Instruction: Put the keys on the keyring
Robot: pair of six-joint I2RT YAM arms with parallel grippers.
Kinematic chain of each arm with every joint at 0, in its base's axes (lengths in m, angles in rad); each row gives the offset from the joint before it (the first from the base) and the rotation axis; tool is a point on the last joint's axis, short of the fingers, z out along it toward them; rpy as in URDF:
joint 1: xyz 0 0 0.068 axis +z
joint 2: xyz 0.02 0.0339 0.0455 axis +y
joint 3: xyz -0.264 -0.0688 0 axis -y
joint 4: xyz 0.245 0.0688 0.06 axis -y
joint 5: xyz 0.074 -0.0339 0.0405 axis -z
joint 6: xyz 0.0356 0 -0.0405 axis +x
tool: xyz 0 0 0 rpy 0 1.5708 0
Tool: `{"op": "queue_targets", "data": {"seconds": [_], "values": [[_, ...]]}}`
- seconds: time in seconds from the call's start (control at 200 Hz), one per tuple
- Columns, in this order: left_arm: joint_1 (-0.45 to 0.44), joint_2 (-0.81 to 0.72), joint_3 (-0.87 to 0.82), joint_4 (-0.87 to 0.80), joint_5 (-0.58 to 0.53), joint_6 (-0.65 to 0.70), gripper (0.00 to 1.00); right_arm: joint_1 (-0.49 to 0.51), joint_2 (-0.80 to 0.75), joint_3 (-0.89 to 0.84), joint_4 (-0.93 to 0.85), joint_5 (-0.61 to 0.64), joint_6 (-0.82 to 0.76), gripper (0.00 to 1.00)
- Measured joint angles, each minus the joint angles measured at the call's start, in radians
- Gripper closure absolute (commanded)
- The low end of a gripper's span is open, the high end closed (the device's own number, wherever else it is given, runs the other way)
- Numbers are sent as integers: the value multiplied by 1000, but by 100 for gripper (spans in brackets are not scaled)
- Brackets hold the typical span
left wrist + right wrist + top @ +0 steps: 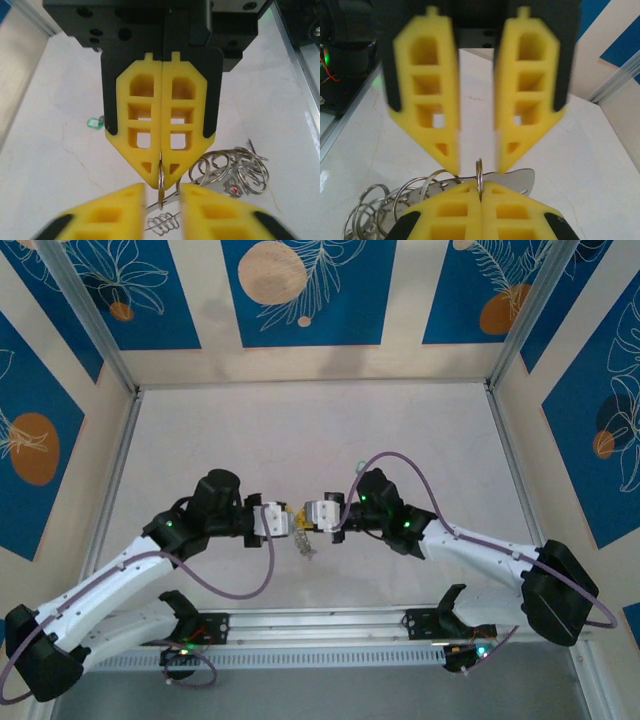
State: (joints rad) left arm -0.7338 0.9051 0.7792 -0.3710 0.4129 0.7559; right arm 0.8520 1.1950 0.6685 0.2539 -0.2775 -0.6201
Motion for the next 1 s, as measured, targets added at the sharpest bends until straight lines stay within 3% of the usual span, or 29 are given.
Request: {"op": "queue_targets", "data": {"seconds": [0.355,0.72,1.0], "values": [[-5,-81,-40,54,31,-20,70,-109,-99,-120,172,-166,134,100],[-5,-37,-81,215,78,-104,72,-116,-98,-120,186,-250,157,100],[-5,-18,-88,237,89,-119,76,-121,-89,-119,188,-282,177,100]]}}
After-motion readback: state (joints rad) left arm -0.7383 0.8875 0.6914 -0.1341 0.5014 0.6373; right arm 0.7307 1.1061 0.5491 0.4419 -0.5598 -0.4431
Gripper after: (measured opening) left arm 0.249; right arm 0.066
